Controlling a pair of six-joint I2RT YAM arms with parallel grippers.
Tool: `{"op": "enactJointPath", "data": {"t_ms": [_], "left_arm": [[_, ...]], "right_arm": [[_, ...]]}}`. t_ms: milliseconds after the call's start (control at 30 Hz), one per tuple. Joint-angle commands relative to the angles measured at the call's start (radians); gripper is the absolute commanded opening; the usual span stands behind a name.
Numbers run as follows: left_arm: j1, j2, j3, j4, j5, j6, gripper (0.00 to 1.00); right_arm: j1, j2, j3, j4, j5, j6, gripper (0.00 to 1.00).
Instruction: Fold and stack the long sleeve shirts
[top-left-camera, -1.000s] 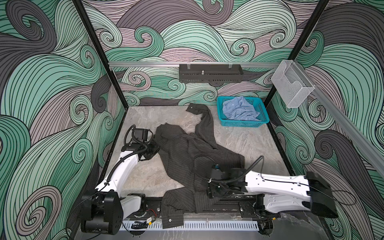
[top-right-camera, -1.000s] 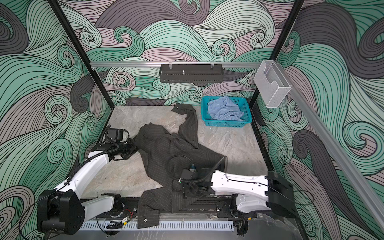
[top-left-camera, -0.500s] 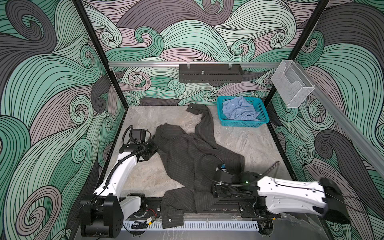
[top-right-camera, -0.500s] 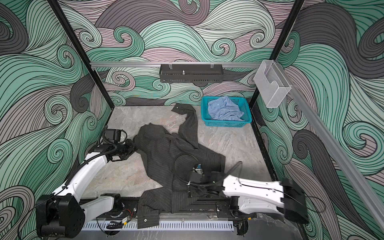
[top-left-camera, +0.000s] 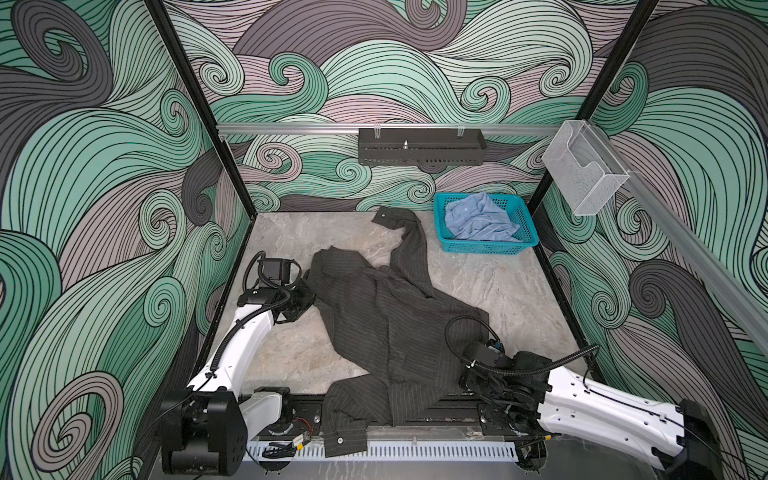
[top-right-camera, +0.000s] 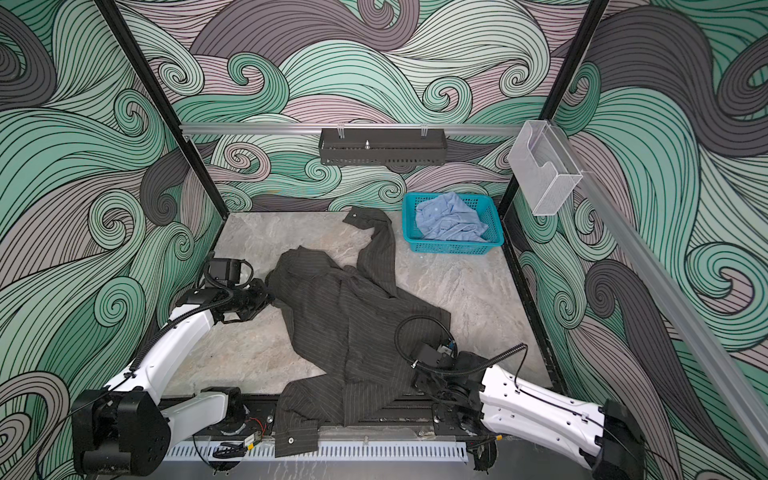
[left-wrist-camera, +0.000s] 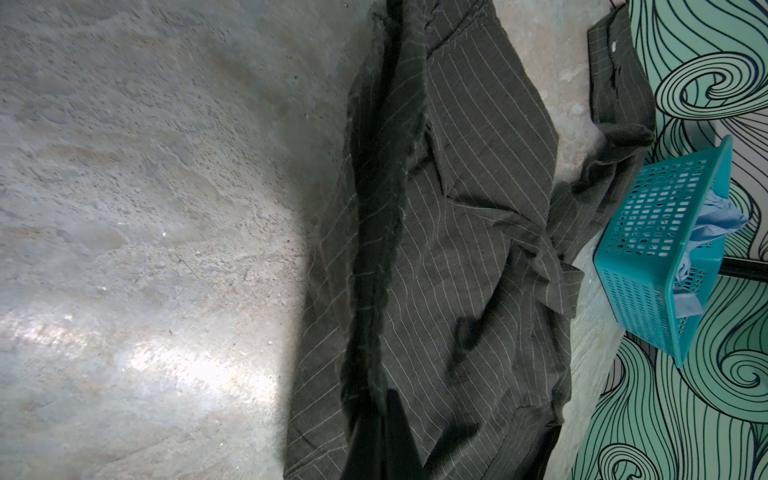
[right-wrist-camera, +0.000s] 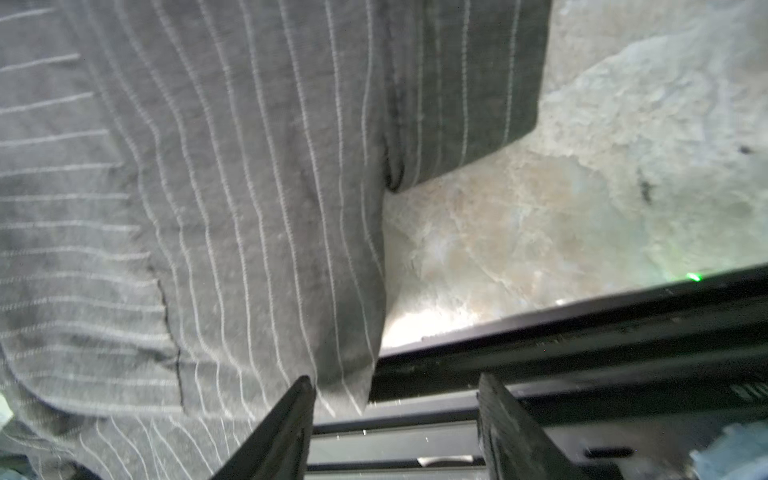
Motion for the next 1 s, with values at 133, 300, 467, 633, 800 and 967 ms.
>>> {"op": "enactJointPath", "data": {"t_ms": [133,300,467,633,800,967], "left_arm": [[0.016,-0.018,0.037,-0.051,0.001,0.030,0.00],[0.050,-0.054,0.061,-0.095,0.001,0.059,0.00],[0.159,-0.126,0.041,-0.085,-0.003,0.088,0.00],[0.224,-0.092,0.066,-0.085,0.018,0.085,0.00],[0.279,-0.056,0.108,-0.090,0.024,0.083,0.00],[0.308,-0.007,0.155,-0.068,0.077,0.074,0.00]], "right_arm": [[-0.055,0.124,-0.042,0.323,-0.138,-0.031,0.34],[-0.111,0.132,0.074,0.281,-0.174,-0.123,0.03],[-0.379,0.047,0.217,0.100,-0.259,-0.301,0.00],[-0.634,0.157,0.330,0.038,-0.387,-0.509,0.00],[-0.782,0.278,0.407,0.035,-0.444,-0.639,0.00],[-0.846,0.377,0.514,0.038,-0.454,-0.710,0.00]]}}
